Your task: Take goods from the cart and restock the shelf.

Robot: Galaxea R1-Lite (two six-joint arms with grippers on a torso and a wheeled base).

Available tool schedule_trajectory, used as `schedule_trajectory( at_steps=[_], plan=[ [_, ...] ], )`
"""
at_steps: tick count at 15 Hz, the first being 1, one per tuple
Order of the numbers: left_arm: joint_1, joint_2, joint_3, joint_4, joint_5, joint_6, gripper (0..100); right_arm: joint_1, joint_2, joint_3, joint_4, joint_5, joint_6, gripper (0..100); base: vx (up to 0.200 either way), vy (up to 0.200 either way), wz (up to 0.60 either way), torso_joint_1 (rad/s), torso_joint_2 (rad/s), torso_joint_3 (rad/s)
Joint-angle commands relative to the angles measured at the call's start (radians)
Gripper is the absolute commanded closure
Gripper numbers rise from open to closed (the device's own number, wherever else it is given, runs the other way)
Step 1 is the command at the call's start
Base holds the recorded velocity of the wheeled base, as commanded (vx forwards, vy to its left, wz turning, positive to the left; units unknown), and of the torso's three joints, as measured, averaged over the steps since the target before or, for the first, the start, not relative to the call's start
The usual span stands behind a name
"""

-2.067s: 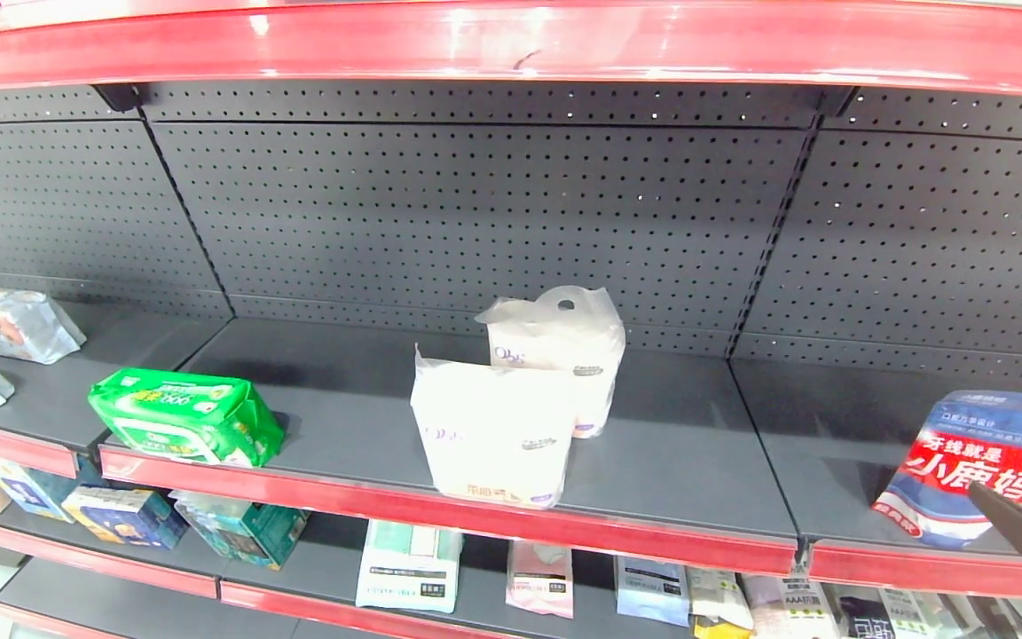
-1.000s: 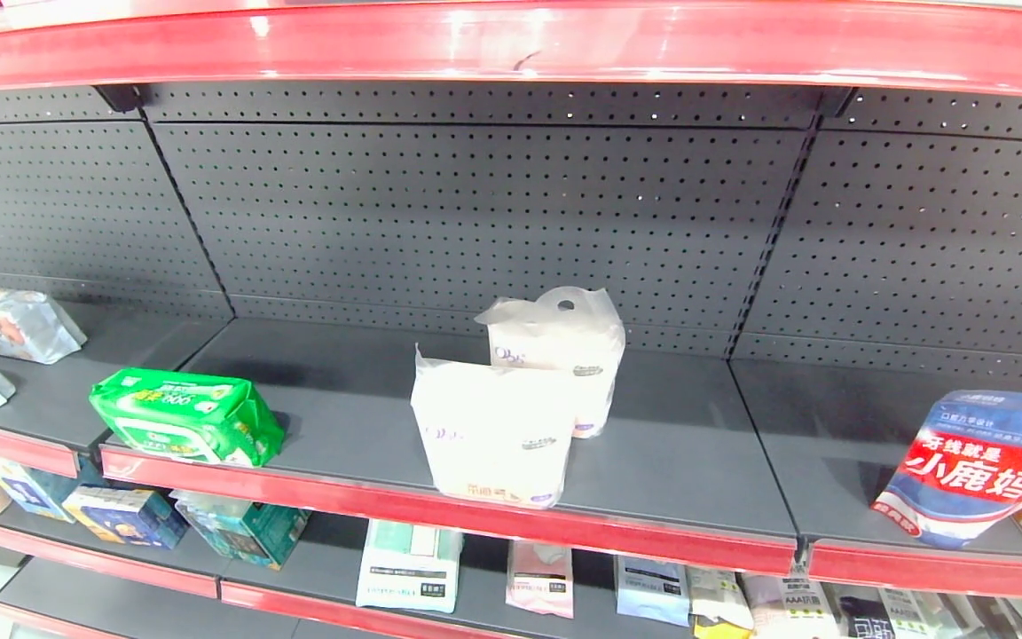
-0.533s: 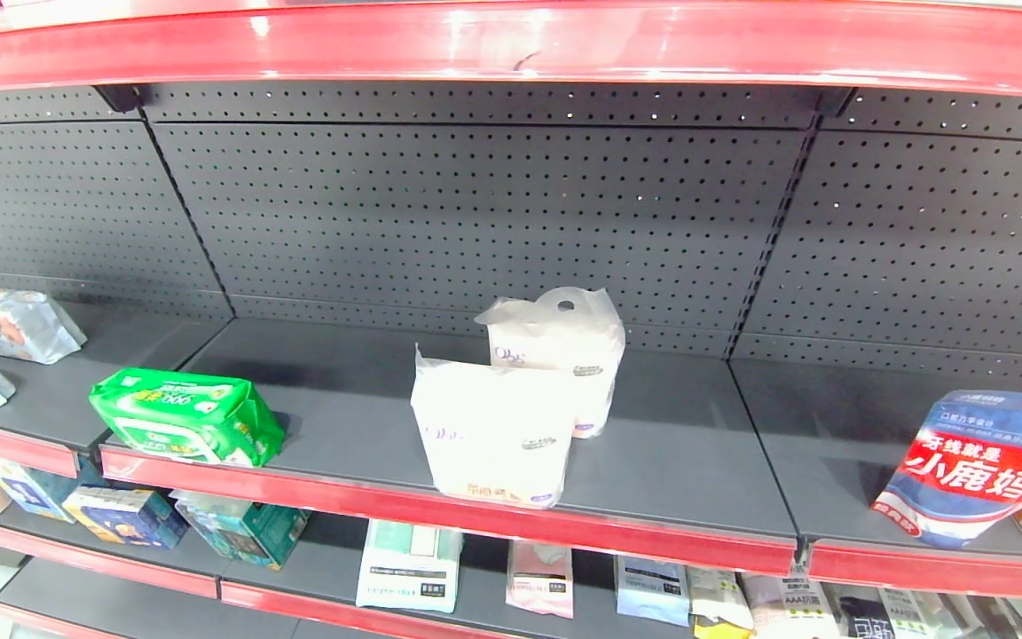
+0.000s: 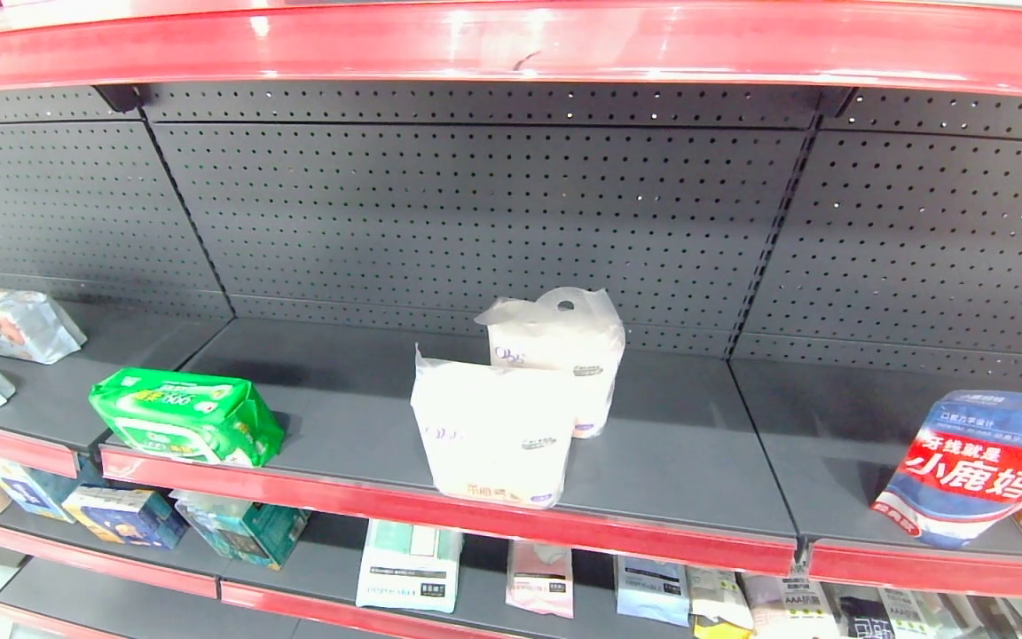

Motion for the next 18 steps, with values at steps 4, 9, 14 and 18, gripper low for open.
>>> schedule_trajectory(
  at_steps=[4, 9, 14, 18],
  plan=[
    [0.001, -0.001, 0.000, 0.000, 0.000, 0.000, 0, 0.000, 0.006, 0.000, 0.000, 0.000, 0.000, 0, 0.000, 0.000, 0.00, 0.000, 0.00, 0.000],
    [0.001, -0.001, 0.000, 0.000, 0.000, 0.000, 0, -0.001, 0.006, 0.000, 0.000, 0.000, 0.000, 0, 0.000, 0.000, -0.48, 0.004, 0.00, 0.003],
    [0.001, -0.001, 0.000, 0.000, 0.000, 0.000, 0, 0.000, 0.006, 0.000, 0.000, 0.000, 0.000, 0, 0.000, 0.000, -0.60, 0.005, 0.00, 0.002],
    [0.001, 0.001, 0.002, 0.000, 0.000, 0.000, 0, 0.000, 0.006, 0.000, 0.001, 0.000, 0.000, 0, 0.000, 0.000, -0.15, 0.002, 0.00, -0.001]
  ],
)
